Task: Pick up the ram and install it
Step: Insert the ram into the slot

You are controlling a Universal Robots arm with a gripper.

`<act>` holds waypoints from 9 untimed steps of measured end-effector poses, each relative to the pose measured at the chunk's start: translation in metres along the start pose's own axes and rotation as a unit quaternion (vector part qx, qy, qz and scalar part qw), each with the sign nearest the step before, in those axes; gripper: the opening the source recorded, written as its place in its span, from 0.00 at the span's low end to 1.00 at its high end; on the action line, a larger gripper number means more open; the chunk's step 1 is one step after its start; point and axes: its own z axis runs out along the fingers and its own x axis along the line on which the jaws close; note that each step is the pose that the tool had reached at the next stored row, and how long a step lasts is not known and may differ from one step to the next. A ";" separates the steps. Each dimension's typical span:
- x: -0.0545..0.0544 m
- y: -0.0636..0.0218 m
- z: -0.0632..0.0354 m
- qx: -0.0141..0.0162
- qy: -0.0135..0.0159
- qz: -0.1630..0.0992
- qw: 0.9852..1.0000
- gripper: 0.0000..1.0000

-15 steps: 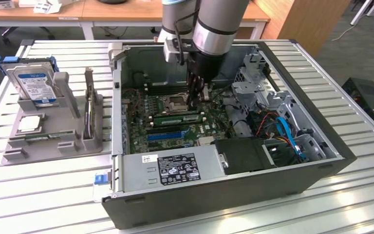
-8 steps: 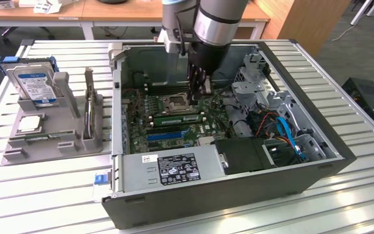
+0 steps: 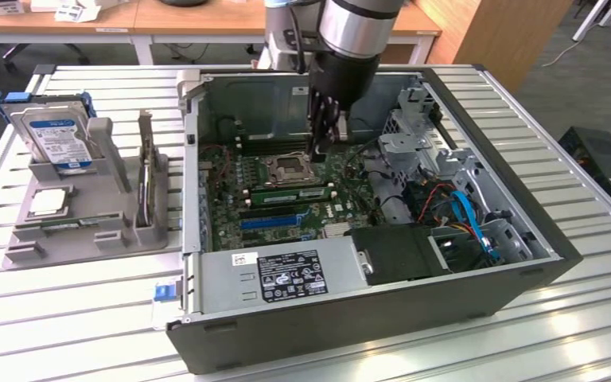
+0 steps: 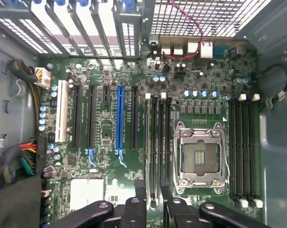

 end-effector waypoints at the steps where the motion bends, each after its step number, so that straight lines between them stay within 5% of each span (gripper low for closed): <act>1: 0.000 0.0002 -0.0022 0.000 0.000 0.000 1.000 0.25; 9: -0.001 0.0018 -0.0193 0.000 0.000 0.000 1.000 0.25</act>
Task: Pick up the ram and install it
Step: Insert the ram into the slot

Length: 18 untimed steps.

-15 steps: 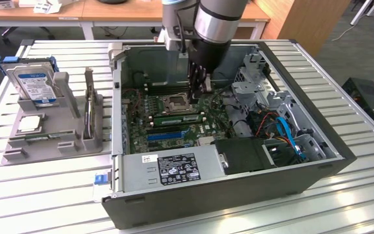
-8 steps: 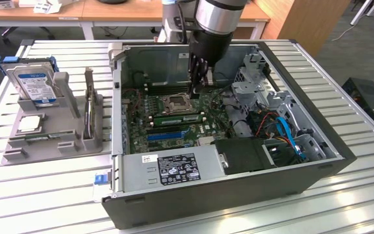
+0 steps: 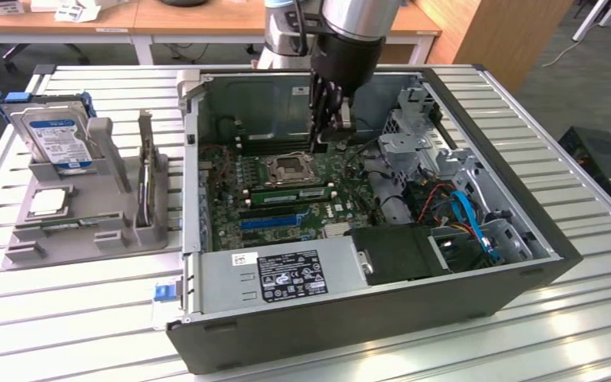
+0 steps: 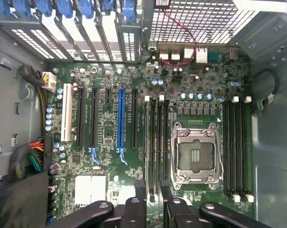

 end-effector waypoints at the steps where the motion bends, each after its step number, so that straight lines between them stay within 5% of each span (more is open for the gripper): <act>1: 0.000 0.0002 -0.0020 0.000 0.000 0.000 1.000 0.25; 8: 0.000 0.0007 -0.0051 0.000 0.000 0.000 1.000 0.25; 18: 0.000 0.0049 -0.0049 0.010 0.000 -0.001 1.000 0.25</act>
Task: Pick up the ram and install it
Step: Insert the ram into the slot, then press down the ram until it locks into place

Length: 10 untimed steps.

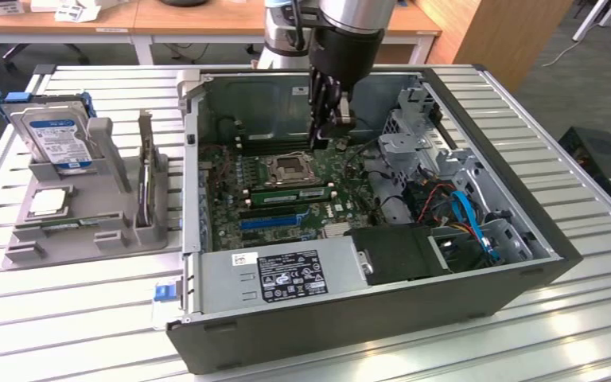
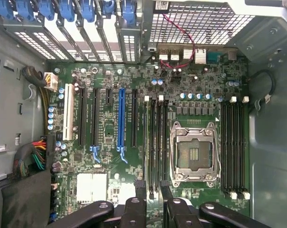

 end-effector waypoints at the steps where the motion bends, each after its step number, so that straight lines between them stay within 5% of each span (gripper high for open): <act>1: 0.000 0.0002 -0.0001 0.001 0.000 0.000 1.000 0.25; 10: 0.000 0.0003 -0.0001 0.001 0.000 0.000 1.000 0.25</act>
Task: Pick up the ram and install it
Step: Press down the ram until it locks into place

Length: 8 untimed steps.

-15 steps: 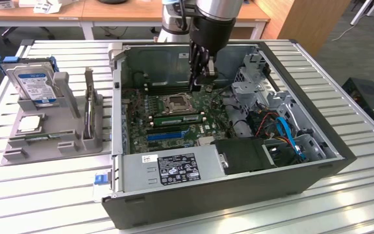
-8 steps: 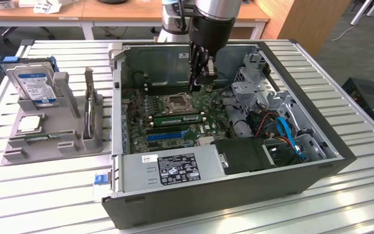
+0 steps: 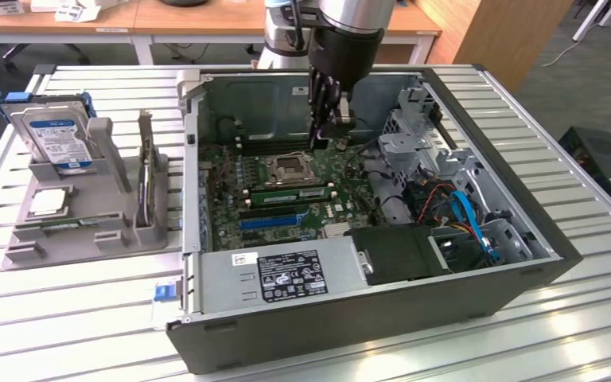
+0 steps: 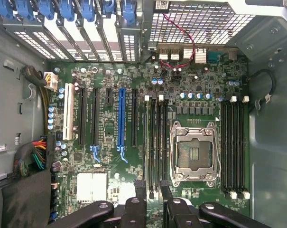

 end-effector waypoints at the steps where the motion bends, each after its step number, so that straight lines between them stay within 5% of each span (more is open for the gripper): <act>1: 0.000 0.0000 0.0000 0.000 0.000 0.000 1.000 0.25; 6: 0.000 0.0000 0.0000 0.000 0.000 0.000 1.000 0.24; 8: 0.000 0.0000 0.0000 0.000 0.000 0.000 1.000 0.11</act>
